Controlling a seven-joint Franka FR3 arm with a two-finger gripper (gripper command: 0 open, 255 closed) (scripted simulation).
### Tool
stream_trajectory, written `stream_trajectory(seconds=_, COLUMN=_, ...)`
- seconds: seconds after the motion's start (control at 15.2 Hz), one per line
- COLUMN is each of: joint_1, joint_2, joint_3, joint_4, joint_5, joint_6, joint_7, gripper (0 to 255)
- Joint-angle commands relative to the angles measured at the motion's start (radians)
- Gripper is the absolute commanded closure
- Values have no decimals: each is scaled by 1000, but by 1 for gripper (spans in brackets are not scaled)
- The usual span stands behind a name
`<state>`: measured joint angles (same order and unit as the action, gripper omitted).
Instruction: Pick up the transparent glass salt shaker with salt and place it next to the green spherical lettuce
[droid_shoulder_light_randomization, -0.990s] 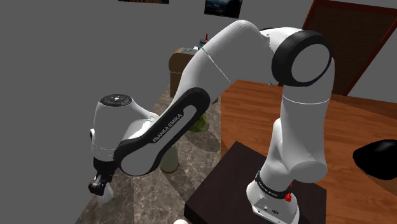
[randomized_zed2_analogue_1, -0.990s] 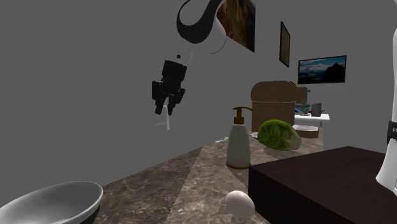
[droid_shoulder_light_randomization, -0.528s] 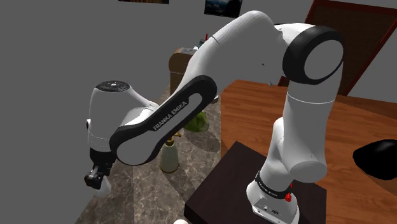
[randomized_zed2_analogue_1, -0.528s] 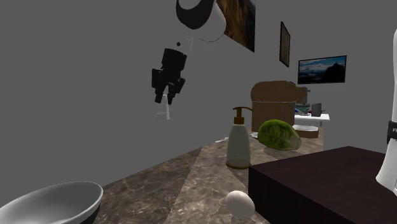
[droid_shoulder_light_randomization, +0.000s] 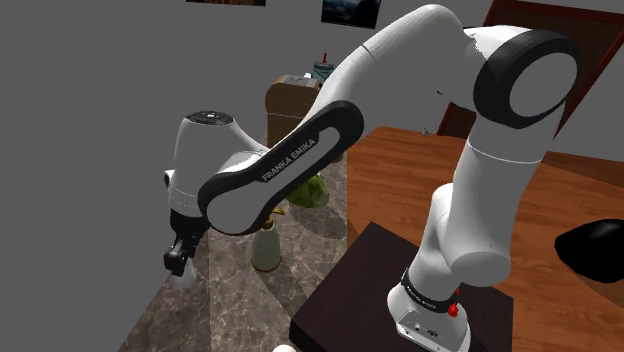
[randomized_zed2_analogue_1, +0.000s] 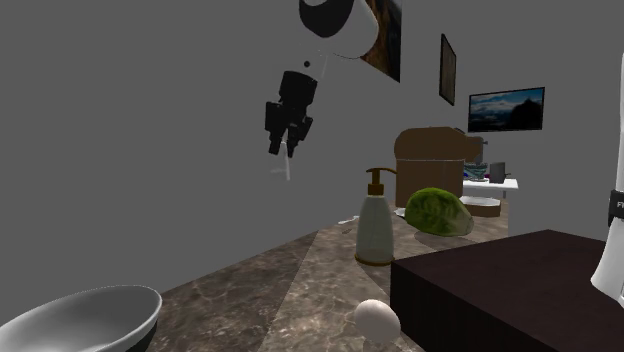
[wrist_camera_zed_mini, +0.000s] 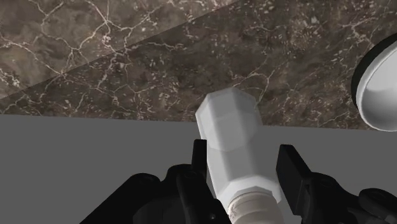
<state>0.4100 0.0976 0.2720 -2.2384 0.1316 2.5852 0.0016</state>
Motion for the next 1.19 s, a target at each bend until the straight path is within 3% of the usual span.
stream_trajectory(seconds=0.0, joint_1=-27, joint_2=-46, joint_3=-10, joint_4=-53, joint_5=42, joint_6=3, joint_7=-69, gripper=255)
stream_trajectory(seconds=0.59, joint_1=-113, joint_2=-228, joint_3=-114, joint_4=-256, joint_5=188, joint_6=-12, joint_7=-371, gripper=255)
stream_trajectory(seconds=1.12, joint_1=-191, joint_2=-340, joint_3=-254, joint_4=-363, joint_5=218, joint_6=-62, joint_7=-608, gripper=255)
